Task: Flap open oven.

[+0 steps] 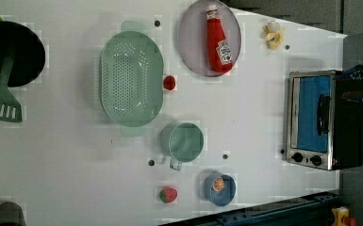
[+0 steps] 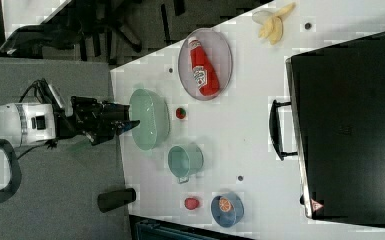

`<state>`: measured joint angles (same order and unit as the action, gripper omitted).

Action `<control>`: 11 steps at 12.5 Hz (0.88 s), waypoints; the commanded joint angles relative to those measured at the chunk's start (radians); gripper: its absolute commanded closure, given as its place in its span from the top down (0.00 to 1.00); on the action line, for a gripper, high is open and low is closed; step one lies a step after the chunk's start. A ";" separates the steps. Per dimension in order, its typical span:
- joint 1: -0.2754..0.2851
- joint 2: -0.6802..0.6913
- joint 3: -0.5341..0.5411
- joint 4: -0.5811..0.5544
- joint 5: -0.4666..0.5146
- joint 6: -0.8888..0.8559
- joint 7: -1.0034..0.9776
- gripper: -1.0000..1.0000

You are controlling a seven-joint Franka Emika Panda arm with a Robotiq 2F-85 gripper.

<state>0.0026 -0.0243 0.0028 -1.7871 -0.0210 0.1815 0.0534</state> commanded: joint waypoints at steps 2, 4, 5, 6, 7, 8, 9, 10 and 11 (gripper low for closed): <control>-0.117 -0.261 0.038 -0.118 0.015 -0.178 -0.062 0.90; -0.117 -0.261 0.038 -0.118 0.015 -0.178 -0.062 1.00; -0.117 -0.261 0.038 -0.118 0.015 -0.178 -0.062 1.00; -0.117 -0.261 0.038 -0.118 0.015 -0.178 -0.062 0.95; -0.117 -0.261 0.038 -0.118 0.015 -0.178 -0.062 0.83; -0.117 -0.261 0.037 -0.119 0.015 -0.178 -0.062 0.70; -0.118 -0.261 0.036 -0.120 0.015 -0.178 -0.062 0.57; -0.118 -0.260 0.032 -0.121 0.015 -0.178 -0.063 0.46; -0.118 -0.258 0.026 -0.121 0.015 -0.178 -0.063 0.34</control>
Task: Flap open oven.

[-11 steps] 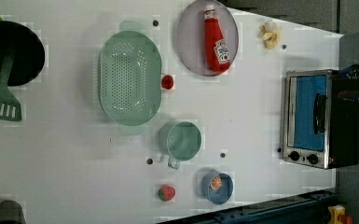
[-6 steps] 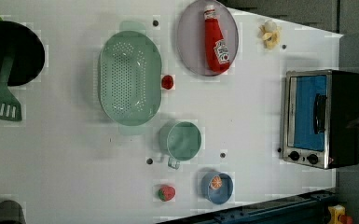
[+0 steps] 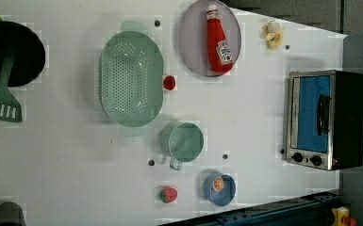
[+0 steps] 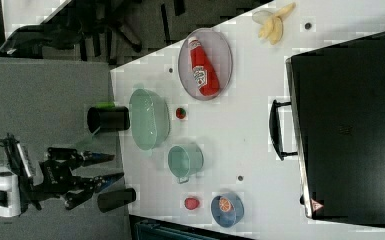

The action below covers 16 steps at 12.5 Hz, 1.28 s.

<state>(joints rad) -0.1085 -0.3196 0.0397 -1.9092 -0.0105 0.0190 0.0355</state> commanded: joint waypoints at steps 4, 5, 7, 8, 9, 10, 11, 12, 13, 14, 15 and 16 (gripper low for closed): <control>-0.010 0.069 -0.068 -0.003 0.002 -0.008 -0.126 0.17; -0.011 0.080 -0.091 -0.008 -0.002 0.004 -0.203 0.17; -0.013 0.107 -0.144 -0.029 -0.014 0.037 -0.410 0.17; -0.013 0.121 -0.168 -0.045 -0.024 0.076 -0.521 0.17; -0.015 0.134 -0.192 -0.065 -0.032 0.126 -0.631 0.17; -0.016 0.146 -0.216 -0.087 -0.046 0.180 -0.733 0.17; -0.018 0.157 -0.239 -0.113 -0.060 0.238 -0.828 0.17; -0.019 0.168 -0.262 -0.141 -0.071 0.298 -0.906 0.17; -0.021 0.179 -0.286 -0.171 -0.072 0.360 -0.965 0.17; -0.021 0.190 -0.310 -0.203 -0.072 0.420 -1.007 0.17; -0.022 0.204 -0.334 -0.234 -0.073 0.479 -1.043 0.17; -0.022 0.220 -0.356 -0.261 -0.073 0.538 -1.081 0.17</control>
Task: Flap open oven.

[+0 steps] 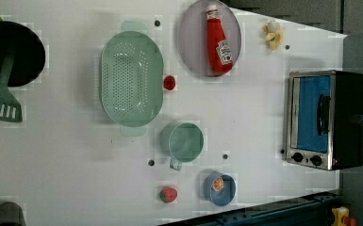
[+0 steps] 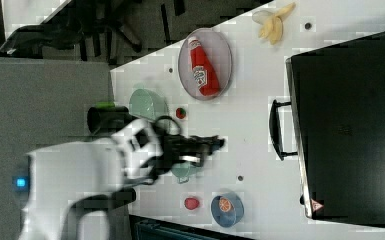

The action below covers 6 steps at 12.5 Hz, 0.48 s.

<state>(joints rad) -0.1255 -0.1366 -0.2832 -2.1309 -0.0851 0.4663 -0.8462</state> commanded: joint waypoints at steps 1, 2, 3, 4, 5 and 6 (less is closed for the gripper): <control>-0.005 0.057 -0.053 -0.061 0.000 0.163 -0.244 0.17; -0.005 0.075 -0.069 -0.080 0.000 0.232 -0.293 0.17; -0.005 0.096 -0.080 -0.092 0.000 0.287 -0.324 0.17; -0.005 0.120 -0.090 -0.100 0.000 0.336 -0.329 0.17; -0.005 0.145 -0.099 -0.104 0.000 0.364 -0.328 0.17; -0.005 0.169 -0.105 -0.106 0.000 0.367 -0.329 0.17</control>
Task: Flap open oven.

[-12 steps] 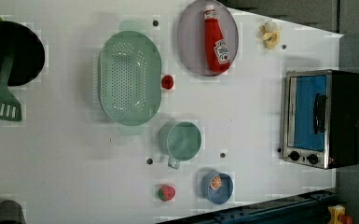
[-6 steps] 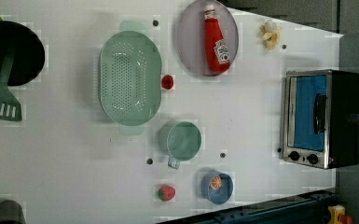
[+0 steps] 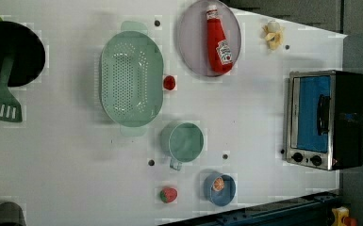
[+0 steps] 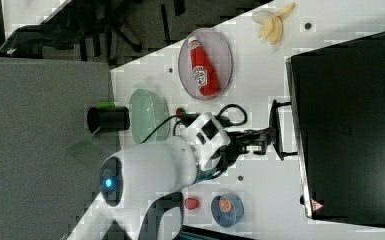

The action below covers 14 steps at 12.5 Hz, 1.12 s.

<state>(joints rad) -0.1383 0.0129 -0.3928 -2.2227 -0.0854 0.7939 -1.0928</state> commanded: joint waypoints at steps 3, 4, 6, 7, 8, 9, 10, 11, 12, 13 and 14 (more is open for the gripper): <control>0.008 0.085 0.001 -0.016 0.000 0.056 -0.082 0.17; 0.007 0.099 0.001 -0.016 0.000 0.061 -0.082 0.17; 0.008 0.122 0.004 -0.019 0.000 0.086 -0.081 0.17; 0.009 0.129 0.009 -0.021 0.000 0.090 -0.080 0.17; 0.011 0.135 0.014 -0.024 0.000 0.091 -0.077 0.17; 0.013 0.135 0.020 -0.024 0.000 0.092 -0.073 0.17; 0.018 0.135 0.024 -0.024 -0.004 0.091 -0.067 0.17; 0.025 0.136 0.028 -0.027 -0.019 0.089 -0.064 0.17; 0.033 0.137 0.037 -0.029 -0.053 0.089 -0.046 0.17; 0.042 0.138 0.048 -0.031 -0.104 0.087 0.005 0.17; 0.051 0.138 0.058 -0.037 -0.166 0.086 0.077 0.17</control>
<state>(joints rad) -0.1213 0.1619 -0.3621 -2.2520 -0.2522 0.8867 -1.0889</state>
